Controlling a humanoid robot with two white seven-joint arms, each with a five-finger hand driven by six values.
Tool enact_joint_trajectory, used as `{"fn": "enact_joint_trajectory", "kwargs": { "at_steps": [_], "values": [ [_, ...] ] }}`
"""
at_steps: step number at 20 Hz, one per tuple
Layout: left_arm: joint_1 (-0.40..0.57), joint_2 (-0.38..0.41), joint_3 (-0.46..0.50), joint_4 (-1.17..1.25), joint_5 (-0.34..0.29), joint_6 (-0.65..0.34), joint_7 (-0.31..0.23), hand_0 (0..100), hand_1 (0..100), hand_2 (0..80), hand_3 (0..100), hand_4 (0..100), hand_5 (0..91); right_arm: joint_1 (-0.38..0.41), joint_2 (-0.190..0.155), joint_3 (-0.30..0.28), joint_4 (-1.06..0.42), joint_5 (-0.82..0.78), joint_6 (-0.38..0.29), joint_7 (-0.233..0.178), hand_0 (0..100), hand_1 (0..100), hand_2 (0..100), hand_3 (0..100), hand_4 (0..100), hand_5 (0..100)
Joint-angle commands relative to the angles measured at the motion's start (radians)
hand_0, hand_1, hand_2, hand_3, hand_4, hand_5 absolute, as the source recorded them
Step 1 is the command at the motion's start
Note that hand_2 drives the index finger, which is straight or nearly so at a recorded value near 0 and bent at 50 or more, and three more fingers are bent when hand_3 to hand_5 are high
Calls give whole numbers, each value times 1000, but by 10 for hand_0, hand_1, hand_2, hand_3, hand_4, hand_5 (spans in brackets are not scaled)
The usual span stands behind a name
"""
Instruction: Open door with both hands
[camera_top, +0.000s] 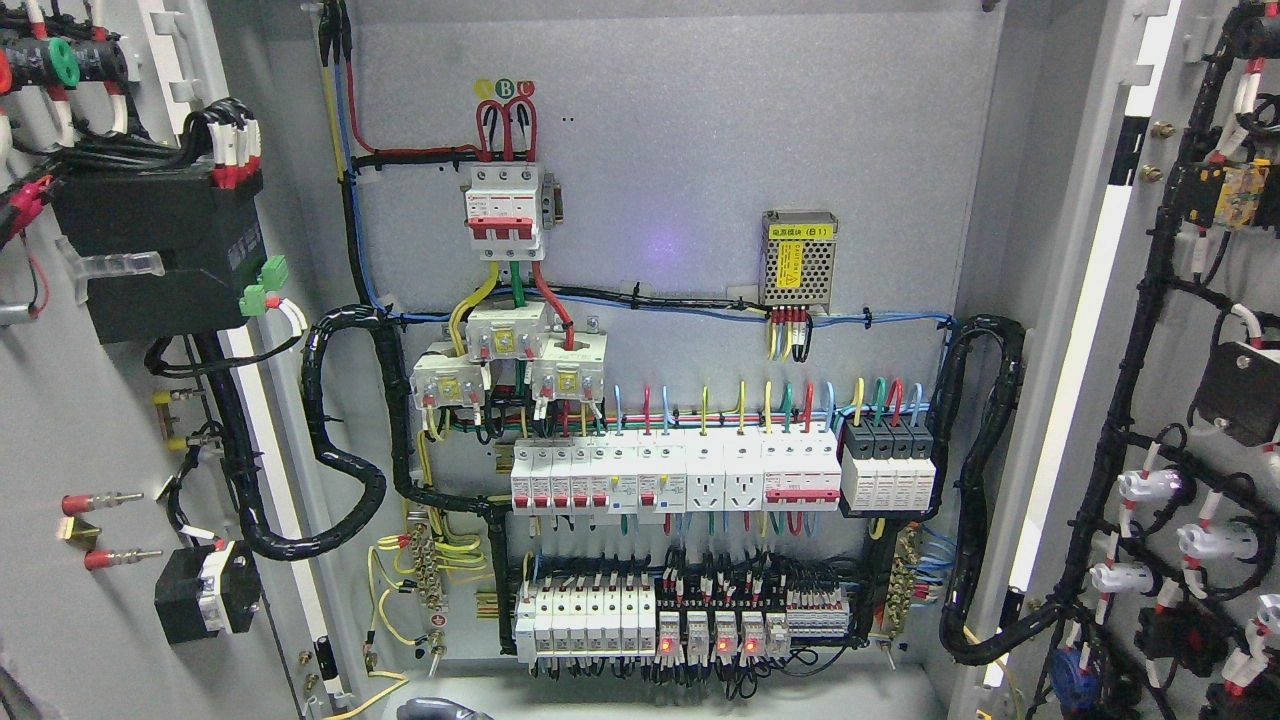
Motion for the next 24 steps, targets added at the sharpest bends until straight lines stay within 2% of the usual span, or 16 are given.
{"fn": "enact_joint_trajectory", "kwargs": {
  "at_steps": [1, 6, 9, 11, 13, 17, 24],
  "values": [
    [-3, 0, 0, 0, 0, -1, 0, 0, 0, 0, 0, 0, 0, 133, -57, -176, -110, 3, -56, -5, 192, 0, 0, 0, 0, 0],
    [9, 8, -6, -17, -5, -2, -1, 0, 0, 0, 0, 0, 0, 232, -101, -202, -194, 3, -174, -7, 192, 0, 0, 0, 0, 0],
    [110, 15, -6, -240, 0, -8, -1, 0, 0, 0, 0, 0, 0, 292, -139, -211, -204, 3, -231, -7, 192, 0, 0, 0, 0, 0],
    [162, 31, -9, -393, 2, -17, -1, 0, 0, 0, 0, 0, 0, 324, -153, -216, -202, 2, -268, -7, 192, 0, 0, 0, 0, 0],
    [228, 52, -32, -577, 2, -53, -1, 0, 0, 0, 0, 0, 0, 343, -173, -217, -204, 0, -277, -5, 192, 0, 0, 0, 0, 0],
    [418, 153, -152, -1037, 5, -77, -1, 0, 0, 0, 0, 0, 0, 392, -189, -231, -240, -1, -290, -5, 192, 0, 0, 0, 0, 0],
    [609, 250, -186, -1605, 8, -79, -1, 0, 0, 0, 0, 0, 0, 524, -205, -305, -322, -1, -309, -5, 192, 0, 0, 0, 0, 0]
  ]
}}
